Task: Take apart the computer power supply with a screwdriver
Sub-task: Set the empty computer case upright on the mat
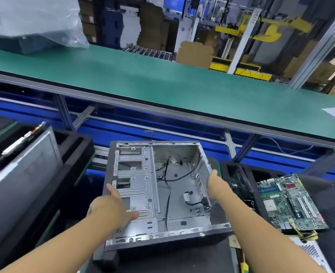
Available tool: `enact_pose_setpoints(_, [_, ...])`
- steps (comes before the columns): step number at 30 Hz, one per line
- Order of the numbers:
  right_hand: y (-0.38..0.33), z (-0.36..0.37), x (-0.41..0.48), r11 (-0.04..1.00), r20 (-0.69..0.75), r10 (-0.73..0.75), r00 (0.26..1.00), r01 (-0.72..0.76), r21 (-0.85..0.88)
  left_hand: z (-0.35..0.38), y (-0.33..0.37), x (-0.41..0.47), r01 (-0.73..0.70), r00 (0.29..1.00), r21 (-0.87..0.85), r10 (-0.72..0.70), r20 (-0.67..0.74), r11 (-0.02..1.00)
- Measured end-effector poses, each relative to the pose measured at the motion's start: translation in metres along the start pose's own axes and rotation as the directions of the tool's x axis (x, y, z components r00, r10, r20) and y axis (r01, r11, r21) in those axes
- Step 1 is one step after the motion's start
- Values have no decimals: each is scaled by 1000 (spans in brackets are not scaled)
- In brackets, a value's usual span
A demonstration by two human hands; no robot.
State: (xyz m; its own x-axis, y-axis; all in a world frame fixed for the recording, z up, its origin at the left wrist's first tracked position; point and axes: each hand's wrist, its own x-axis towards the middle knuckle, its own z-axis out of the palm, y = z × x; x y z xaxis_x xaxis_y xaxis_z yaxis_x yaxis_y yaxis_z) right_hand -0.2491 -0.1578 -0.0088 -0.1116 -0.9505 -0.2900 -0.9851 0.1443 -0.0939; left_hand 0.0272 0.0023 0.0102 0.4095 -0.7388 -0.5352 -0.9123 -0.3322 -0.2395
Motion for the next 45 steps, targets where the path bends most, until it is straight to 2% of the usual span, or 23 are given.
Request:
enact_pose_setpoints(3, [4,5,-13,1000,-6,-11,1000,11,-23,-16,-5,9,-25,999,72,28,-43,997])
enact_pose_setpoints(5, [5,6,-35,999,-20,35,999,-36,-37,-35,-8,27,-65,977,37,71,-200,997])
enact_pose_setpoints(7, [5,10,-63,984,-102,67,993,-82,-156,-54,-9,47,-158,916,30,158,-368,987])
enact_pose_setpoints(8, [4,16,-78,975,-127,29,991,-56,-216,-61,-9,58,-214,887,33,208,-413,976])
enact_pose_setpoints(10, [-2,34,-107,984,-77,-33,997,19,-177,-70,-8,82,-286,858,61,284,-428,956])
enact_pose_setpoints(13, [-12,57,-136,995,33,-14,999,18,-99,-74,-12,115,-261,881,64,264,-393,963])
enact_pose_setpoints(15, [-14,65,-141,998,20,20,1000,-19,-66,-76,-16,131,-241,909,4,227,-351,971])
enact_pose_setpoints(18, [-13,68,-138,999,-1,40,999,-40,-20,-78,-19,146,-227,919,16,220,-328,974])
enact_pose_setpoints(21, [-13,74,-138,1000,-56,26,998,-26,8,-74,-21,151,-239,887,4,220,-405,971])
enact_pose_setpoints(24, [-5,74,-132,999,-120,-12,993,16,32,-68,-26,147,-203,839,94,222,-497,975])
enact_pose_setpoints(28, [11,56,-106,993,-149,-119,982,121,6,-55,-37,121,-83,863,209,175,-474,974])
enact_pose_setpoints(31, [20,37,-82,976,-187,-214,959,217,-2,-44,-40,90,7,918,202,73,-389,979])
enact_pose_setpoints(34, [18,21,-67,993,-359,-117,926,110,-41,-35,-41,70,85,959,164,-37,-280,983])
enact_pose_setpoints(36, [13,19,-67,997,-443,27,896,6,74,-28,-41,63,76,988,88,-63,-140,993])
enact_pose_setpoints(38, [9,24,-72,939,-355,197,914,-72,336,-23,-41,58,92,995,9,-92,-47,996])
enact_pose_setpoints(40, [7,34,-75,843,-164,295,941,-176,508,-24,-44,59,115,993,-50,-116,-8,992])
enact_pose_setpoints(43, [6,43,-85,805,80,292,953,-291,518,-40,-54,69,62,993,-130,-48,109,990])
enact_pose_setpoints(45, [1,45,-92,793,159,265,951,-309,526,-48,-55,80,29,999,-168,-24,32,985])
